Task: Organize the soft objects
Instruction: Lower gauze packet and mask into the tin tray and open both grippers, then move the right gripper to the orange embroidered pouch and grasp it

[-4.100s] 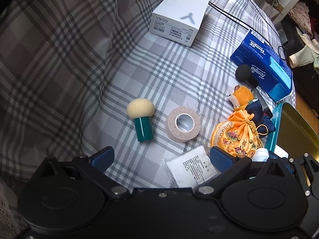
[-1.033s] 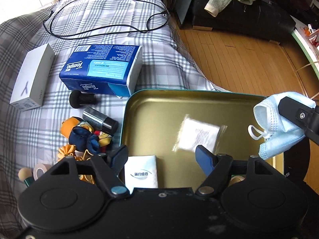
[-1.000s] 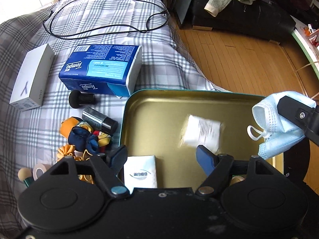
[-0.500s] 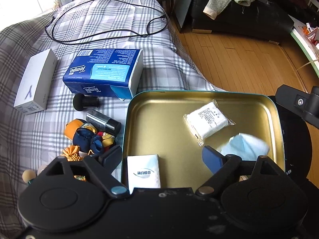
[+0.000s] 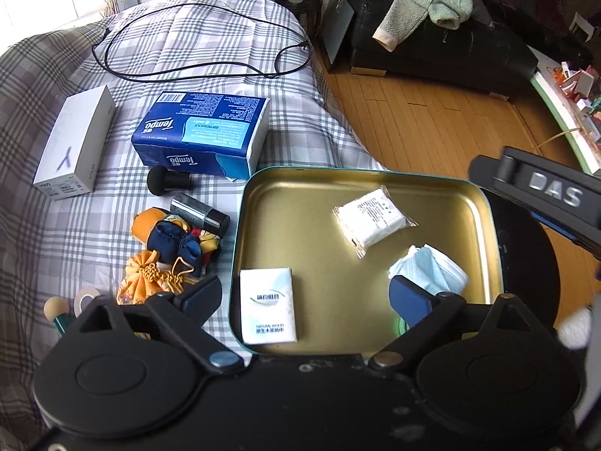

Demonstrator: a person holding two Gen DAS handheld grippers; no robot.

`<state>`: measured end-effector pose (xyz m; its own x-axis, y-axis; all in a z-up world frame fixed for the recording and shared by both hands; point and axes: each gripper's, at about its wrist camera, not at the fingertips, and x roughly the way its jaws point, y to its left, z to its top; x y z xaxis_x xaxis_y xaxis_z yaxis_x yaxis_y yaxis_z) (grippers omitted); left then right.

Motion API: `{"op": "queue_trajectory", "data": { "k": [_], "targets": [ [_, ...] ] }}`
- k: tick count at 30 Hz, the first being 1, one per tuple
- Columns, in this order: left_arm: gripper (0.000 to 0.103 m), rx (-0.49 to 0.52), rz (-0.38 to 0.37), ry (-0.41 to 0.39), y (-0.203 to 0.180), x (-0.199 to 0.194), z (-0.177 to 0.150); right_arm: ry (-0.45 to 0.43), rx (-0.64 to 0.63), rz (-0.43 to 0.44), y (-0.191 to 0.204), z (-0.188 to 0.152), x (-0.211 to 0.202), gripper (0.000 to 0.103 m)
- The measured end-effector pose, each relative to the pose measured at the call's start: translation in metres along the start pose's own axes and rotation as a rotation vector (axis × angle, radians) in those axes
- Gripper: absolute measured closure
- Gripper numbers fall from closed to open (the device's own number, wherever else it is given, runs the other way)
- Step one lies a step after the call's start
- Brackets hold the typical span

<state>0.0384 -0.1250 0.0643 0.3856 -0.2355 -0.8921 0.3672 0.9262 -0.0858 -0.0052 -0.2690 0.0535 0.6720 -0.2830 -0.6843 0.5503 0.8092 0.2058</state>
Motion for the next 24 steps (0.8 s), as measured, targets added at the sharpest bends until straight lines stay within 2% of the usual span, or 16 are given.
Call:
{"op": "queue_trajectory", "data": {
  "k": [2, 10, 14, 24],
  "targets": [
    [0.002, -0.001, -0.016, -0.009, 0.003, -0.009, -0.006, 0.003, -0.012, -0.002, 0.003, -0.001, 0.0, 0.035],
    [0.001, -0.032, -0.013, -0.055, 0.039, -0.038, -0.036, 0.019, -0.06, 0.014, 0.012, -0.007, 0.0, 0.035],
    [0.001, -0.069, 0.045, -0.082, 0.072, -0.047, -0.049, 0.029, -0.093, 0.028, 0.021, -0.012, 0.001, 0.035],
    [0.001, -0.287, 0.201, -0.106, 0.187, -0.049, -0.061, 0.063, -0.192, 0.06, 0.049, -0.028, 0.006, 0.035]
  ]
}}
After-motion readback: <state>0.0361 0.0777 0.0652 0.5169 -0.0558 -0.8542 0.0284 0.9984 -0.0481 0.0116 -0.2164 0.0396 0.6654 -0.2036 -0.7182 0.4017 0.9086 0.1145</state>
